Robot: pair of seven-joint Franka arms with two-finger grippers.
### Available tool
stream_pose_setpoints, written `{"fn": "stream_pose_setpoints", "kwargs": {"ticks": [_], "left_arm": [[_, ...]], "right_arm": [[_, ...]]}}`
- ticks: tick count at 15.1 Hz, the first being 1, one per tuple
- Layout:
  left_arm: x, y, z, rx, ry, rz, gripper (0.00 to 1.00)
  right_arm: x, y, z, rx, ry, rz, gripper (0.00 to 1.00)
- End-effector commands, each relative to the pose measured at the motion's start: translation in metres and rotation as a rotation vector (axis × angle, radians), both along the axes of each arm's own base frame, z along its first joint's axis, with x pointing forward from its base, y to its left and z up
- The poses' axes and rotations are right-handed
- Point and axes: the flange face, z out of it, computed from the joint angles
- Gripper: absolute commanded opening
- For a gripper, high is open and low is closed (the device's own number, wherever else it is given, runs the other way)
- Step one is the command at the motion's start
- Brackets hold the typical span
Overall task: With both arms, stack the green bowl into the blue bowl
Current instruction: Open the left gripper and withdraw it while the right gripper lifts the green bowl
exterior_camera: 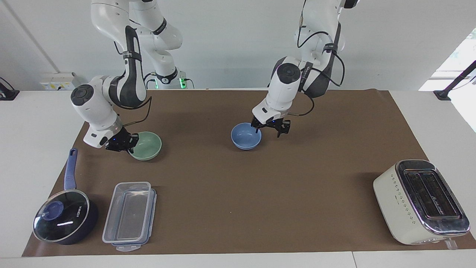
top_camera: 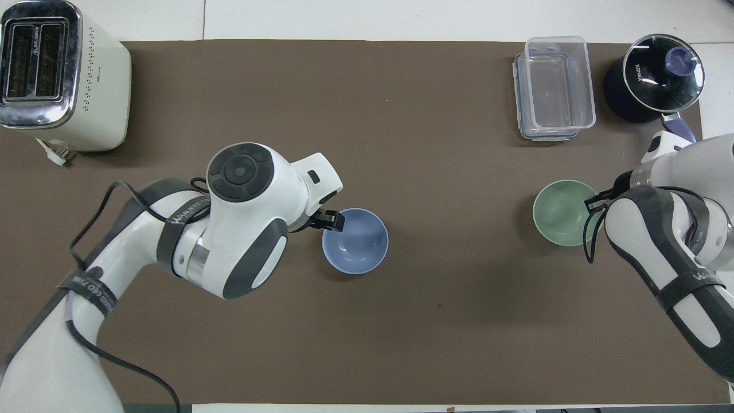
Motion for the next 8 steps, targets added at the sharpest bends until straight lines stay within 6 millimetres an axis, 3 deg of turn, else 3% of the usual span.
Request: {"fn": "stream_pose_setpoints", "kwargs": {"ticks": [1, 2, 4, 6, 8], "left_arm": [[0.021, 0.057, 0.059, -0.013, 0.016, 0.066, 1.0], [0.03, 0.078, 0.074, -0.013, 0.017, 0.077, 1.0], [0.048, 0.139, 0.1, -0.014, 0.024, 0.101, 1.0], [0.056, 0.191, 0.122, -0.015, 0.024, 0.094, 1.0], [0.056, 0.227, 0.141, -0.004, 0.038, 0.116, 1.0]], "right_arm": [[0.011, 0.015, 0.019, 0.029, 0.026, 0.029, 0.0], [0.015, 0.027, 0.034, 0.04, 0.041, 0.025, 0.0], [0.026, 0.064, 0.069, 0.045, 0.087, -0.023, 0.0], [0.028, 0.122, 0.09, 0.035, 0.104, -0.056, 0.0], [0.03, 0.174, 0.103, 0.077, 0.086, -0.126, 0.0]]}}
